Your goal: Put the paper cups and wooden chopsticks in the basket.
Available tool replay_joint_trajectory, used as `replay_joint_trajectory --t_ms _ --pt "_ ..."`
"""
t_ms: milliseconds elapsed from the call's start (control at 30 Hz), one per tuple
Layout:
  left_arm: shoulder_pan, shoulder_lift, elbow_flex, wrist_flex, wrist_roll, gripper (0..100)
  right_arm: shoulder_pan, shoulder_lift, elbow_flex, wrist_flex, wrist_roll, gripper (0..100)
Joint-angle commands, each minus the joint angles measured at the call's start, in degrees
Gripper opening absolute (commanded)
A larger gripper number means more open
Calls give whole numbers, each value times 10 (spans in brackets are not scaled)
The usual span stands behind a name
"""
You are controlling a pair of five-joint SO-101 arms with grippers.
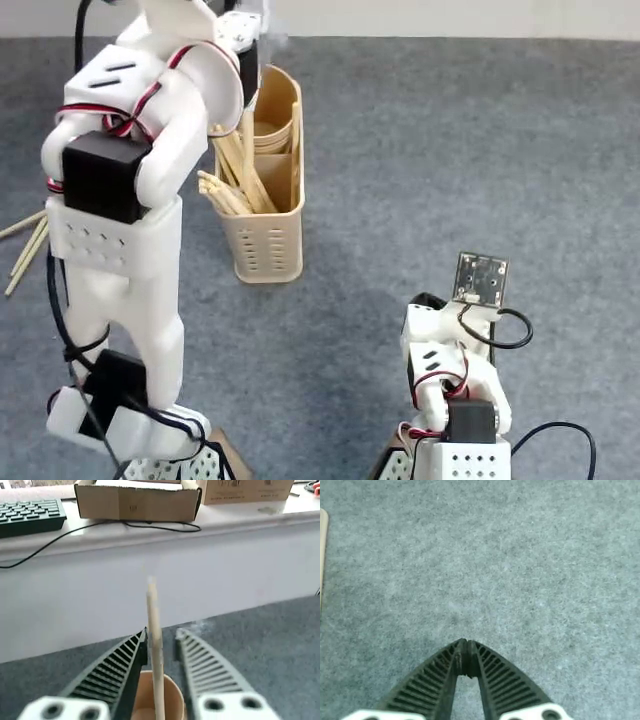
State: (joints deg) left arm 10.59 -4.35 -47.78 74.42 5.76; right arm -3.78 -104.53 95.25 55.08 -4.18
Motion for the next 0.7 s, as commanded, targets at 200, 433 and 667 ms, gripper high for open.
replay_joint_trajectory --t_ms 200,433,667 --pt "-99 -5 -17 67 3 189 6 0 92 -1 5 5" --pt "-329 25 27 146 -180 189 6 0 92 -1 5 5" --pt "-507 174 132 128 -345 189 6 0 92 -1 5 5"
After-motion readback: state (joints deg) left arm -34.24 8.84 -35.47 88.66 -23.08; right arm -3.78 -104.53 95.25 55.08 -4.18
